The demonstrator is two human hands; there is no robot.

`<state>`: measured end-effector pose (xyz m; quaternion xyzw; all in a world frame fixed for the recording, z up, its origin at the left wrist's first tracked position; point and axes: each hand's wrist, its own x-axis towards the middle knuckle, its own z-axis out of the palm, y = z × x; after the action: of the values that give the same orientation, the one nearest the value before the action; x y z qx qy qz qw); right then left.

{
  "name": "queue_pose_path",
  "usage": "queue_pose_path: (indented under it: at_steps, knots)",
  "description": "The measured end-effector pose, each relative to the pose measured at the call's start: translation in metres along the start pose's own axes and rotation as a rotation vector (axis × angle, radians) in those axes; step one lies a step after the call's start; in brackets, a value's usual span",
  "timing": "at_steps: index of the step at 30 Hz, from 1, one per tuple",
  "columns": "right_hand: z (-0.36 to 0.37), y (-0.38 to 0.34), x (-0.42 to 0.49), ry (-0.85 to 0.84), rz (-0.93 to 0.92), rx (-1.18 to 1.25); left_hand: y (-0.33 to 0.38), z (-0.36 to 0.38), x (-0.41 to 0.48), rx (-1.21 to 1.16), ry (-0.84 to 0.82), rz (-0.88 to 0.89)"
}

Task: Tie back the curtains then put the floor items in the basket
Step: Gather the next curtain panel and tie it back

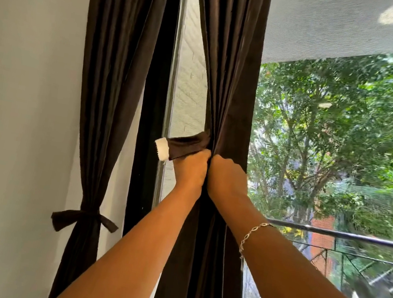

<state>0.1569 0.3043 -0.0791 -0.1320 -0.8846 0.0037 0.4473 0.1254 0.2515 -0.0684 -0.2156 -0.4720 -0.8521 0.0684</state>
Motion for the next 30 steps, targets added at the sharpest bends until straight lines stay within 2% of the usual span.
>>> queue_pose_path:
  at_steps: [4, 10, 12, 13, 15, 16, 17, 18, 19, 20, 21, 23, 26, 28, 30]
  knots:
    - [-0.001, -0.003, 0.000, 0.014, -0.023, -0.008, 0.000, 0.004, -0.009, -0.046, -0.053, 0.041]
    - [0.000, -0.002, -0.001, 0.019, -0.027, -0.034, 0.002, 0.010, -0.006, 0.020, -0.065, 0.004]
    - [-0.006, 0.001, -0.001, -0.038, -0.087, -0.044, 0.005, 0.011, 0.000, 0.017, -0.022, 0.021]
    - [-0.011, 0.005, 0.001, -0.122, -0.140, -0.015, 0.007, 0.010, 0.002, 0.037, 0.001, 0.016]
    - [-0.024, 0.020, 0.007, -0.325, -0.248, 0.175, 0.011, 0.006, 0.008, 0.067, 0.023, 0.016]
    - [-0.032, 0.030, 0.010, -0.355, -0.234, 0.334, 0.014, 0.003, 0.010, 0.051, 0.028, 0.033]
    - [-0.040, 0.039, 0.013, -0.296, -0.185, 0.469, 0.018, -0.001, 0.011, 0.015, 0.027, 0.058]
    - [-0.045, 0.050, 0.019, -0.149, -0.112, 0.522, 0.021, -0.005, 0.012, -0.009, 0.016, 0.079]
    - [-0.047, 0.059, 0.025, 0.025, -0.041, 0.484, 0.023, -0.009, 0.013, -0.017, -0.009, 0.091]
    - [-0.045, 0.066, 0.030, 0.131, 0.025, 0.437, 0.025, -0.014, 0.013, -0.011, -0.042, 0.089]
    - [-0.044, 0.071, 0.033, 0.156, 0.079, 0.466, 0.026, -0.017, 0.014, -0.008, -0.078, 0.075]
    - [-0.039, 0.075, 0.040, 0.023, 0.192, 0.820, 0.029, -0.024, 0.014, -0.010, -0.149, 0.052]
    - [-0.029, 0.080, 0.046, -0.284, 0.231, 1.349, 0.035, -0.034, 0.015, -0.049, -0.241, 0.026]
    - [-0.021, 0.081, 0.048, -0.377, 0.213, 1.543, 0.037, -0.041, 0.019, -0.070, -0.303, -0.004]
    - [-0.014, 0.076, 0.050, -0.394, 0.215, 1.669, 0.040, -0.046, 0.022, -0.079, -0.358, -0.041]
